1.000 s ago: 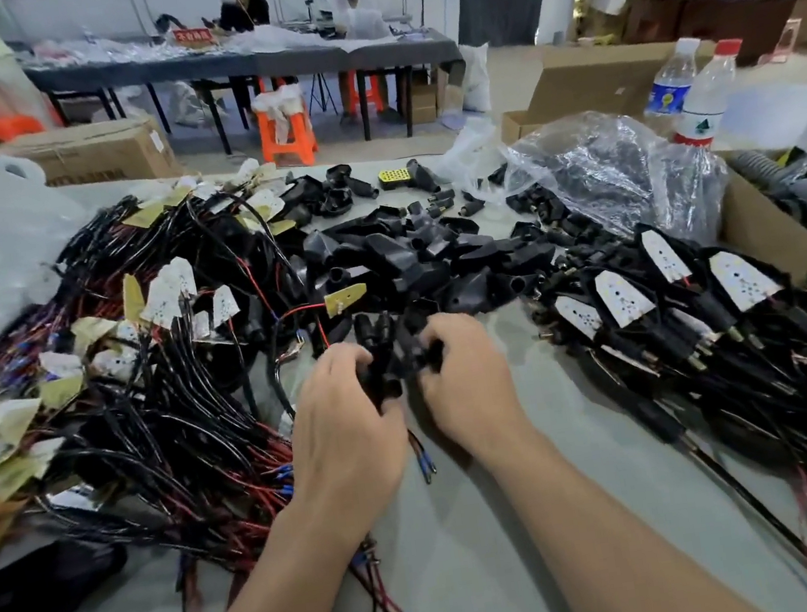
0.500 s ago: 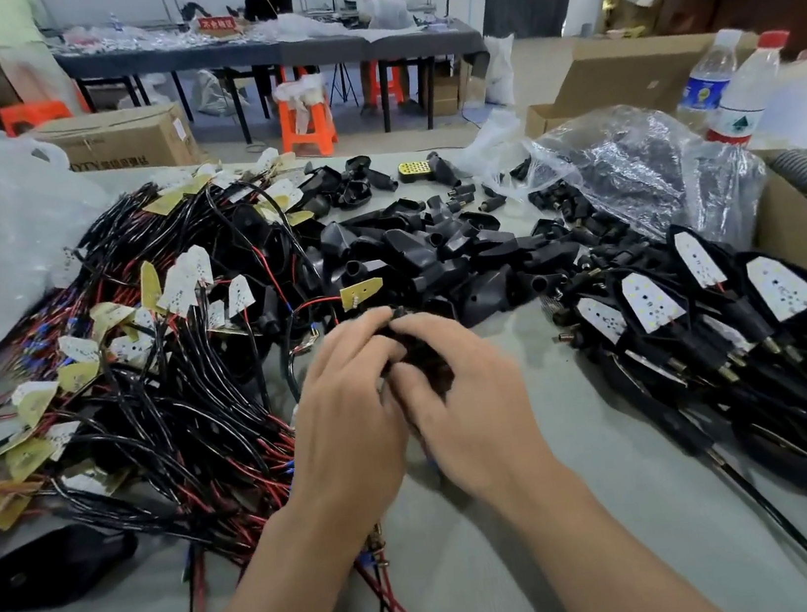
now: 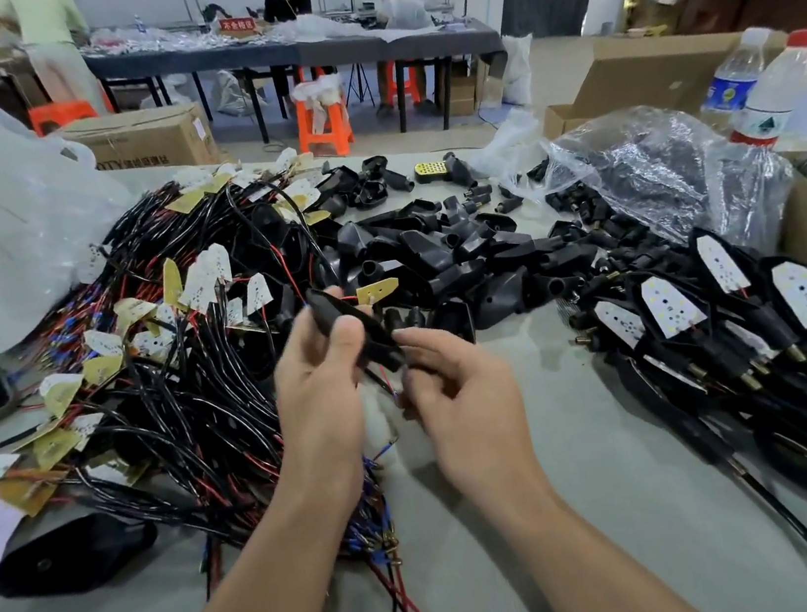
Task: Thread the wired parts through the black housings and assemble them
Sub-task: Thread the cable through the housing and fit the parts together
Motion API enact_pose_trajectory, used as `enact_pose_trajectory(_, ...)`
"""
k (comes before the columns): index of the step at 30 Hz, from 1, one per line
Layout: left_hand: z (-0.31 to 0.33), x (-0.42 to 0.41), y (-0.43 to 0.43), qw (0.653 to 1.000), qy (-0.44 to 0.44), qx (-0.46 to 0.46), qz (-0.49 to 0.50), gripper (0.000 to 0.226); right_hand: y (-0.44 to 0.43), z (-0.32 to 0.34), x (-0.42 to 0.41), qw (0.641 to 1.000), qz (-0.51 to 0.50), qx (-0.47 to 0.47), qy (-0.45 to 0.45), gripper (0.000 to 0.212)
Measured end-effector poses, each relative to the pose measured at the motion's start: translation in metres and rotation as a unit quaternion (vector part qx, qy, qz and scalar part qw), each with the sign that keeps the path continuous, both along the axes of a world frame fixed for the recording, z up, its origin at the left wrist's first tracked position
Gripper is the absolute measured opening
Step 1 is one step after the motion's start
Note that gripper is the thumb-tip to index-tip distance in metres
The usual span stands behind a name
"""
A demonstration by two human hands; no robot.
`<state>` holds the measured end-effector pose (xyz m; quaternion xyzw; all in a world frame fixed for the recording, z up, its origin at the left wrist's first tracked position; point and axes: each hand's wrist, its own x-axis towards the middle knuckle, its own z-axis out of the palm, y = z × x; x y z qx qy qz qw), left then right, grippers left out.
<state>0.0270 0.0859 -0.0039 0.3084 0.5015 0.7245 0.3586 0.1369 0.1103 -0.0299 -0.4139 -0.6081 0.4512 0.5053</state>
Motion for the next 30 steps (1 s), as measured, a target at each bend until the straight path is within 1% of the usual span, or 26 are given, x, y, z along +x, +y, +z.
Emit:
enact_pose_trajectory(1, 0.001, -0.008, 0.002, 0.999, -0.008, 0.013, 0.028, 0.031, -0.003, -0.003, -0.004, 0.999, -0.006, 0.025, -0.041, 0.041)
enact_pose_trajectory(2, 0.002, -0.017, 0.003, 0.998, -0.028, 0.025, 0.057, 0.030, -0.006, -0.005, -0.010, 0.998, 0.004, 0.022, -0.064, 0.039)
enact_pose_trajectory(4, 0.004, -0.035, 0.006, 0.988, -0.111, 0.048, 0.098, 0.023, -0.010, -0.009, -0.027, 0.989, 0.026, -0.005, -0.144, 0.017)
enact_pose_trajectory(5, 0.004, -0.041, 0.006, 0.979, -0.163, 0.059, 0.110, 0.020, -0.009, -0.008, -0.037, 0.979, 0.033, -0.006, -0.202, 0.014)
enact_pose_trajectory(7, 0.004, -0.048, 0.005, 0.961, -0.243, 0.058, 0.118, 0.021, -0.006, -0.010, -0.054, 0.955, 0.036, 0.016, -0.295, 0.034)
enact_pose_trajectory(8, 0.003, -0.049, 0.006, 0.957, -0.263, 0.046, 0.113, 0.024, -0.004, -0.010, -0.061, 0.940, 0.022, 0.042, -0.337, 0.038)
enact_pose_trajectory(9, 0.001, -0.049, 0.005, 0.956, -0.272, 0.035, 0.106, 0.027, -0.003, -0.010, -0.066, 0.928, 0.012, 0.068, -0.365, 0.037)
enact_pose_trajectory(10, -0.001, -0.049, 0.005, 0.955, -0.279, 0.028, 0.100, 0.028, -0.002, -0.010, -0.069, 0.922, 0.012, 0.079, -0.378, 0.031)
enact_pose_trajectory(11, -0.002, -0.049, 0.004, 0.955, -0.280, 0.021, 0.097, 0.028, 0.000, -0.011, -0.067, 0.929, 0.016, 0.070, -0.364, 0.023)
enact_pose_trajectory(12, -0.004, -0.049, 0.004, 0.956, -0.277, 0.017, 0.096, 0.027, 0.001, -0.011, -0.063, 0.946, 0.021, 0.047, -0.321, 0.016)
enact_pose_trajectory(14, -0.004, -0.052, 0.005, 0.957, -0.274, 0.013, 0.096, 0.027, 0.006, -0.007, -0.051, 0.981, 0.001, -0.016, -0.196, 0.009)
enact_pose_trajectory(16, -0.003, -0.054, 0.009, 0.959, -0.273, 0.013, 0.080, 0.028, 0.011, 0.004, -0.034, 0.997, -0.019, -0.067, -0.041, 0.010)
enact_pose_trajectory(17, -0.004, -0.055, 0.010, 0.962, -0.266, 0.008, 0.066, 0.029, 0.015, 0.011, -0.024, 0.995, -0.013, -0.086, 0.052, 0.015)
enact_pose_trajectory(18, -0.004, -0.054, 0.011, 0.966, -0.256, 0.002, 0.045, 0.031, 0.021, 0.019, -0.011, 0.986, -0.003, -0.098, 0.138, 0.021)
enact_pose_trajectory(19, -0.004, -0.053, 0.011, 0.970, -0.241, -0.001, 0.018, 0.033, 0.027, 0.028, 0.003, 0.973, 0.007, -0.104, 0.207, 0.026)
enact_pose_trajectory(21, -0.004, -0.049, 0.010, 0.974, -0.217, 0.009, -0.062, 0.037, 0.037, 0.040, 0.027, 0.943, 0.016, -0.121, 0.310, 0.028)
enact_pose_trajectory(23, -0.003, -0.044, 0.008, 0.963, -0.211, 0.015, -0.167, 0.043, 0.045, 0.042, 0.042, 0.922, -0.002, -0.147, 0.358, 0.027)
enact_pose_trajectory(25, -0.003, -0.038, 0.006, 0.950, -0.178, 0.000, -0.257, 0.049, 0.049, 0.039, 0.048, 0.915, -0.037, -0.168, 0.366, 0.026)
enact_pose_trajectory(27, -0.005, -0.031, 0.007, 0.943, -0.136, -0.028, -0.303, 0.047, 0.053, 0.036, 0.050, 0.916, -0.056, -0.182, 0.352, 0.027)
enact_pose_trajectory(30, -0.011, -0.022, 0.009, 0.938, -0.090, -0.064, -0.327, 0.042, 0.052, 0.032, 0.046, 0.922, -0.033, -0.216, 0.319, 0.028)
